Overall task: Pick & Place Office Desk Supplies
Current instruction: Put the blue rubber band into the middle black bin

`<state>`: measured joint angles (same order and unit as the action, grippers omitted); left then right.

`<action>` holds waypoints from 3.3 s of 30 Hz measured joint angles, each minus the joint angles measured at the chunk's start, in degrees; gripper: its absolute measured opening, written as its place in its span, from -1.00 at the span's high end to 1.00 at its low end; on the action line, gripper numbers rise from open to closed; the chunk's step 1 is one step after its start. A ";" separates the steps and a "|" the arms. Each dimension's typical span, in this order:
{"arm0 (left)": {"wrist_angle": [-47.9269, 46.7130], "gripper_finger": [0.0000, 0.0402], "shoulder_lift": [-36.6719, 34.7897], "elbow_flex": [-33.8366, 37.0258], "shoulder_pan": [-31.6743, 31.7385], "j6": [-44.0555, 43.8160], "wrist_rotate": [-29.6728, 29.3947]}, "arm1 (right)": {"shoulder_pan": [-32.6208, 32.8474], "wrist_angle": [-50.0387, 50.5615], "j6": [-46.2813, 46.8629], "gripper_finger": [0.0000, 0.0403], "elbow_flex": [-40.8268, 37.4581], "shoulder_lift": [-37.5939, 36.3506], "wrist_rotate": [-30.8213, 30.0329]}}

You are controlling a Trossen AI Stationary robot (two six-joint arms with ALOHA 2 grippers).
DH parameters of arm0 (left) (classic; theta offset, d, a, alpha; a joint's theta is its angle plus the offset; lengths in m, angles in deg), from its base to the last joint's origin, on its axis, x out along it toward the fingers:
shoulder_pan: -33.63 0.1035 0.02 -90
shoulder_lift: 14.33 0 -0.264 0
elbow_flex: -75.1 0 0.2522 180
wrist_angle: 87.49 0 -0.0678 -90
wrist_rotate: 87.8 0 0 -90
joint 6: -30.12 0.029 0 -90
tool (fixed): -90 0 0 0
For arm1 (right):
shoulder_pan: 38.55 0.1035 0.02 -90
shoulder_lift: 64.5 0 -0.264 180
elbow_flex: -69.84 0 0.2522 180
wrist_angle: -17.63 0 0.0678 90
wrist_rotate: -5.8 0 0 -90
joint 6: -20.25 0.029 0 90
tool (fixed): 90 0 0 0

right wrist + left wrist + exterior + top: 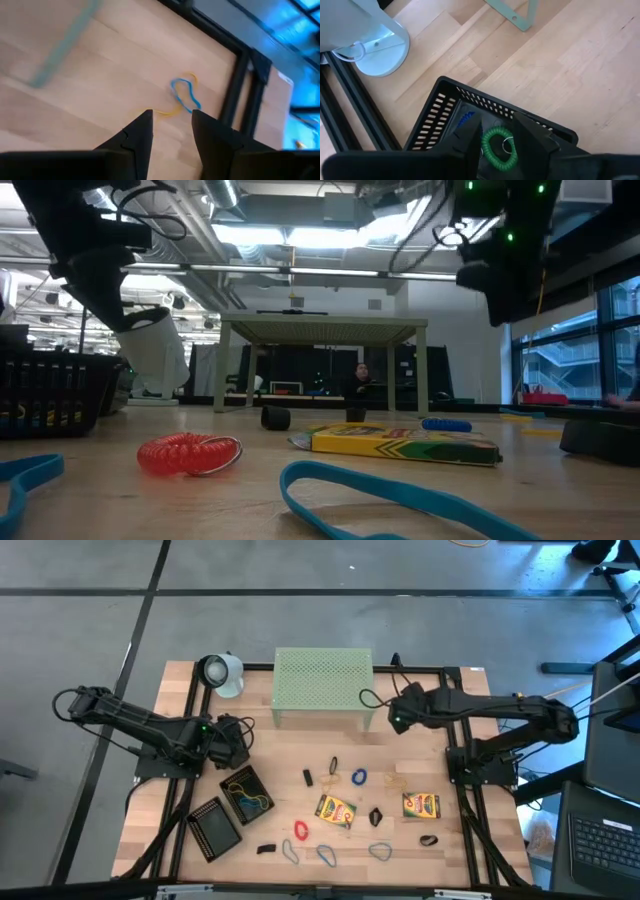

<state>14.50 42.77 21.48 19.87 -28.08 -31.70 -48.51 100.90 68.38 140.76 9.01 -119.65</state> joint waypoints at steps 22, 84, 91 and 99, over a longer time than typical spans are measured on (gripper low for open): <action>0.17 0.50 0.00 -0.07 0.00 1.36 -1.13 | -24.96 -32.04 -14.25 0.31 -16.37 0.02 15.59; 13.65 0.51 0.00 -0.07 -0.02 13.98 -5.07 | -26.45 -46.63 -21.84 0.97 -15.32 12.94 8.70; 29.52 0.51 0.00 -0.07 -0.02 30.05 -7.09 | -21.32 -44.96 -26.14 0.97 -6.28 12.92 -2.93; 46.23 0.51 0.01 -0.07 -0.02 45.13 -7.08 | -14.77 -45.50 -32.93 0.97 4.94 12.85 -8.79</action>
<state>60.72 42.78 21.42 19.85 17.06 -38.78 -63.28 55.39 35.45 145.70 21.87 -128.44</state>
